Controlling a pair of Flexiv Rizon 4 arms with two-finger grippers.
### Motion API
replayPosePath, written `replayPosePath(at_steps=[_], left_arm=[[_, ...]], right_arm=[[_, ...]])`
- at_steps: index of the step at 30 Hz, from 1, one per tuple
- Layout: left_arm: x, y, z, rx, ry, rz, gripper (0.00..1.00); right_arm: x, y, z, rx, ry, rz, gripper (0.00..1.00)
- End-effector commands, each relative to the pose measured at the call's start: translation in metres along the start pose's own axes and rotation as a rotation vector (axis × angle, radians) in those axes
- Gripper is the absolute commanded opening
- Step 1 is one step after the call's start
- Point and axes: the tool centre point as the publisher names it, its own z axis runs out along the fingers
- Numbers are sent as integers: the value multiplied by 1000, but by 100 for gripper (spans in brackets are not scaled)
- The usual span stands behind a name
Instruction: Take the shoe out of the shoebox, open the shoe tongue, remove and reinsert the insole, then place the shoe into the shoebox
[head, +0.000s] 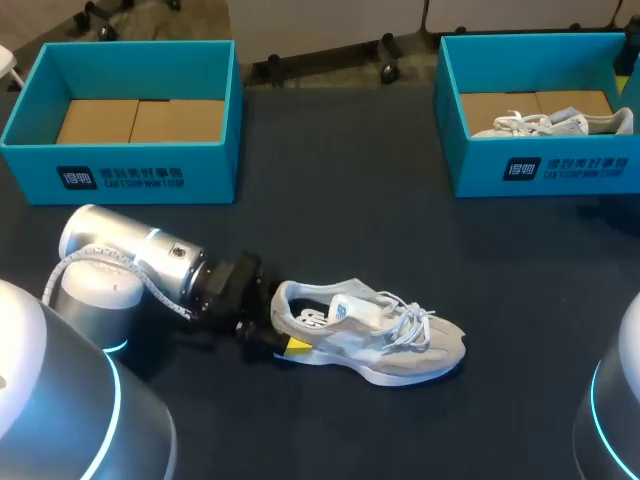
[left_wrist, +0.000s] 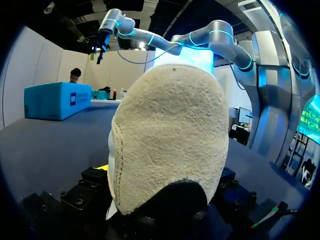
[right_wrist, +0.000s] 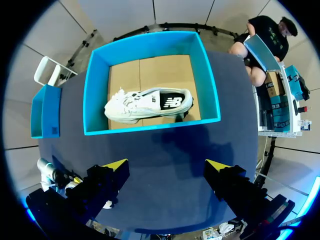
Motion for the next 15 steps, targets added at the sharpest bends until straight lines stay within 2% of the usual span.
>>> replayPosePath(at_steps=[1,15], left_arm=[[-3,6,5,-14,21,-14,0],[-3,7,4,-18,29,-14,0]], right_arm=[[0,0,0,0,-2,1,100],[0,0,0,0,-2,1,100]])
